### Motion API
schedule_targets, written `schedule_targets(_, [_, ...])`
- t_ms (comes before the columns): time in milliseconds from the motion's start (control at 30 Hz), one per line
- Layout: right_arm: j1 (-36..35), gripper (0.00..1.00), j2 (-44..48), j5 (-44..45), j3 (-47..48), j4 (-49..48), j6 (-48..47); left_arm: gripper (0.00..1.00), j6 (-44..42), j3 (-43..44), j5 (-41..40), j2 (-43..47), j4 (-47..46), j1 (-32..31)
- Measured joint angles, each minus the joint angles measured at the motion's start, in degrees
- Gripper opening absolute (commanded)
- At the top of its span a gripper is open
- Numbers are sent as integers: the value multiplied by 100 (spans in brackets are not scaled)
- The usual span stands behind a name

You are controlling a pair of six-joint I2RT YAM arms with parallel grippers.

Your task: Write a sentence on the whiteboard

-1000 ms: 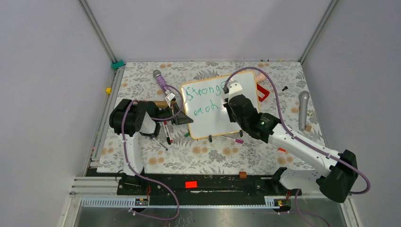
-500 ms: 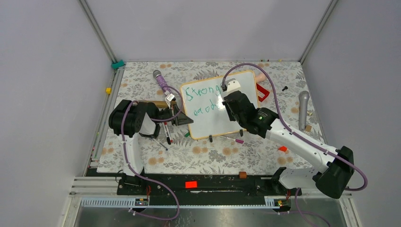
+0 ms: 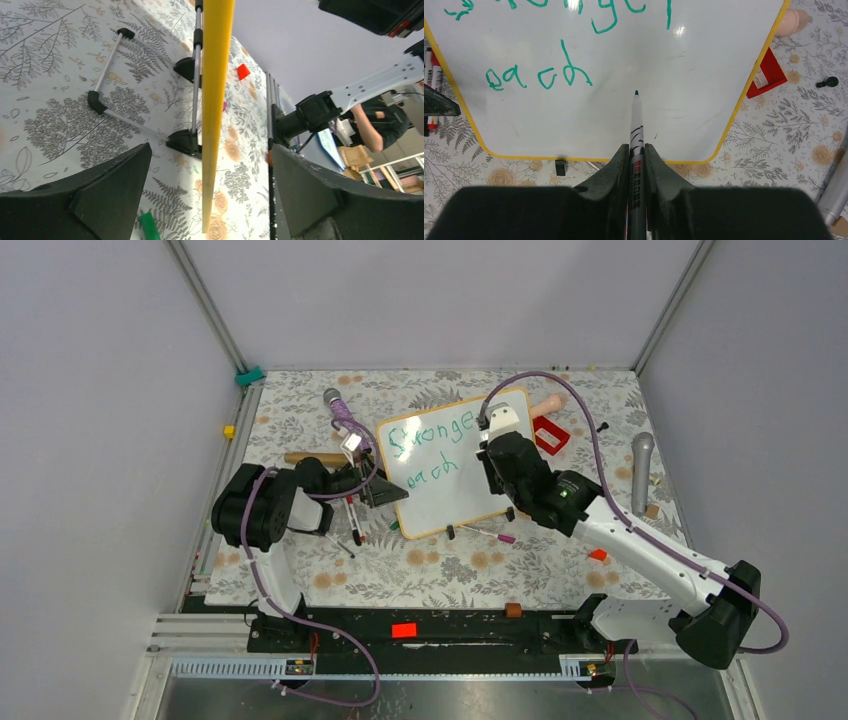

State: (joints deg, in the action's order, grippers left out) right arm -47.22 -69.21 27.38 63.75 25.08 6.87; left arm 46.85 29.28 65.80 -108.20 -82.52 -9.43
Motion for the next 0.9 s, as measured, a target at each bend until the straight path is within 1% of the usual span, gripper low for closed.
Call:
schedule_targets(67, [2,0,61,0,-4,-2,7,93,284,74,37,35,13,11])
schedule_targets(200, [4,0,234,-2,-24,-4,13,93,518,7,66,302,52,195])
schedule_targets(333, [4,0,439,-7,-70,-2,39,88,601,-317,63,761,103,841])
schedule_targets(400, [4,0,516,-11,-72,-4,52,86,551,-533,33,1165,258,1224])
schedule_targets(467, [4,0,581,-46,-72,-4,68,81,396,-684,-76,1716,629,1469])
schedule_targets(533, [4,0,625,-94,-76,-7,85,78,50,-741,-205,2452,1172,1580])
schedule_targets(567, [4,0,645,-118,-83,-7,94,78,-275,-719,-343,2914,1676,1624])
schedule_targets(633, [4,0,671,-168,-94,-9,114,78,-1285,-511,-743,3910,3169,1672])
schedule_targets(667, [7,0,682,-208,-98,-7,129,80,-1941,-315,-953,4426,3967,1722])
schedule_targets(700, [7,0,688,-251,-98,-9,142,86,-2406,-177,-1086,4754,4402,1768])
schedule_targets(733, [9,0,697,-302,-101,-9,157,87,-2841,-85,-1222,5021,4708,1840])
schedule_targets(767, [9,0,704,-339,-101,-9,177,78,-3272,-79,-1351,5217,4872,1950])
schedule_targets(800, [9,0,710,-396,-101,-11,199,64,-3622,-125,-1421,5324,4955,2079])
schedule_targets(833, [11,0,713,-448,-101,-11,216,48,-3893,-188,-1469,5322,4946,2175])
schedule_targets(867, [11,0,713,-483,-101,-20,243,26,-4291,-332,-1495,5167,4874,2275])
schedule_targets(900, [11,0,713,-533,-103,-28,256,10,-4374,-507,-1484,4863,4629,2343])
